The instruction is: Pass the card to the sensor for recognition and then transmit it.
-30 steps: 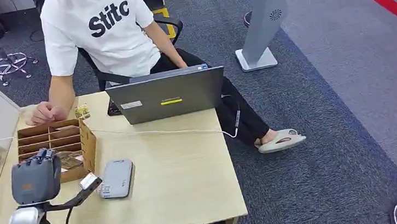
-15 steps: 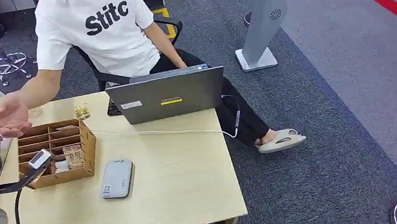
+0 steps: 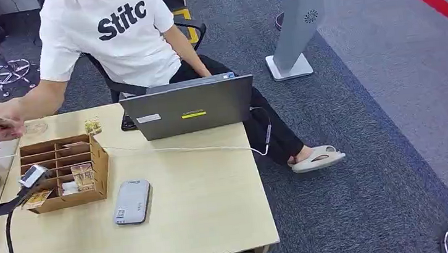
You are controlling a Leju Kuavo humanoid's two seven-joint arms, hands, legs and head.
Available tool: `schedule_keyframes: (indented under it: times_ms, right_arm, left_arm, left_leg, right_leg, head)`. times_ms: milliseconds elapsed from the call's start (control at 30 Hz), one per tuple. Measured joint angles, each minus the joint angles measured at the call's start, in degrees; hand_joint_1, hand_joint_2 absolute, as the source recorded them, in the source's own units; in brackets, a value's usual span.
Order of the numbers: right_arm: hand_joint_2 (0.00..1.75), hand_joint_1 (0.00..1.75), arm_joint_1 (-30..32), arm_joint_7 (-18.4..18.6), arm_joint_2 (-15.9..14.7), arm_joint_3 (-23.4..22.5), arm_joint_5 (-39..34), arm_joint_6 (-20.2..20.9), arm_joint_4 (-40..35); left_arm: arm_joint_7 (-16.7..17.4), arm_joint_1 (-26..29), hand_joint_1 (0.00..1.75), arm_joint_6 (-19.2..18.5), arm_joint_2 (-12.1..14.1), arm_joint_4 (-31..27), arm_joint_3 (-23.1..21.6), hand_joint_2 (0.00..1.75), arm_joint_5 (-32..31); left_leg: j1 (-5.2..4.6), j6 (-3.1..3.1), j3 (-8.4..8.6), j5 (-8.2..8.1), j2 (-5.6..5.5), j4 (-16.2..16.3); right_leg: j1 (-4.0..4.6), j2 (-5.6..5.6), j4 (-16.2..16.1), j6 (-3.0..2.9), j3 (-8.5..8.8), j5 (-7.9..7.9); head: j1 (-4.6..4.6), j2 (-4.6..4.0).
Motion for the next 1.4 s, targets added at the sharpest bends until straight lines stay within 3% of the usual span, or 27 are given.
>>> schedule_keyframes:
  times_ms: [133, 300, 700, 1000, 1067, 1200, 1400]
  right_arm:
    - [1.75, 0.00, -0.02, 0.13, 0.00, 0.22, -0.22, 0.02, 0.02]
    - [1.75, 0.00, 0.00, 0.42, 0.00, 0.22, -0.83, -0.02, 0.02]
    - [1.75, 0.00, 0.09, 0.33, 0.00, 0.20, -2.91, -0.15, 0.02]
    - [1.75, 0.00, 0.16, 0.33, 0.00, 0.13, -3.56, -0.81, 0.02]
    - [1.75, 0.00, 0.16, 0.33, 0.00, 0.13, -3.50, -0.81, 0.02]
    - [1.75, 0.00, 0.17, 0.13, 0.00, 0.13, -2.82, -0.90, 0.04]
    - [1.75, 0.00, 0.14, 0.44, 0.00, 0.33, -4.96, -0.79, 0.09]
  left_arm:
    - [1.86, 0.18, 0.00, 2.69, -0.79, -0.53, 0.04, 1.75, -0.50]
    - [0.61, 2.26, 0.00, 2.75, -1.33, -2.68, 0.61, 1.75, -0.11]
    - [-2.29, 17.41, 0.00, 2.82, -3.91, -17.13, 0.96, 1.75, 0.42]
    - [-2.14, 27.60, 0.00, 2.82, -6.06, -25.49, 1.03, 1.75, -0.52]
    - [-3.57, 28.62, 0.00, 2.82, -6.25, -26.54, 1.20, 1.75, -0.57]
    - [-17.85, 29.98, 0.00, 2.84, -9.47, -30.07, 7.23, 1.75, -0.59]
    - [-20.09, 30.08, 0.00, 2.86, -11.65, -30.95, 14.00, 1.75, -0.59]
  left_leg:
    - [0.00, 0.00, 0.00, 0.00, -0.01, 0.00]
    - [0.00, 0.00, 0.00, 0.00, -0.01, 0.00]
    - [-0.01, 0.03, -0.08, -0.04, 0.03, 0.00]
    - [-0.01, 0.03, -0.09, -0.04, 0.05, -0.01]
    - [-0.01, 0.03, -0.09, -0.04, 0.04, -0.01]
    - [-0.01, 0.03, -0.08, -0.04, 0.06, -0.02]
    - [0.00, 0.03, -0.09, -0.04, 0.03, -0.02]
  right_leg:
    - [-0.01, -0.01, 0.00, 0.00, 0.00, 0.00]
    - [-0.01, -0.01, 0.00, 0.00, 0.01, 0.00]
    - [-0.02, -0.01, -0.03, 0.01, -0.06, -0.02]
    - [-0.02, 0.01, -0.03, 0.01, -0.08, -0.02]
    - [-0.02, 0.00, -0.03, 0.01, -0.07, -0.02]
    - [-0.02, 0.00, -0.03, 0.01, -0.07, -0.02]
    - [-0.01, -0.01, -0.03, 0.00, -0.07, -0.02]
  head:
    - [0.00, 0.00]
    - [0.02, 0.00]
    - [0.00, 0.00]
    - [-0.02, 0.00]
    - [-0.02, 0.00]
    - [-0.02, 0.00]
    - [0.02, 0.00]
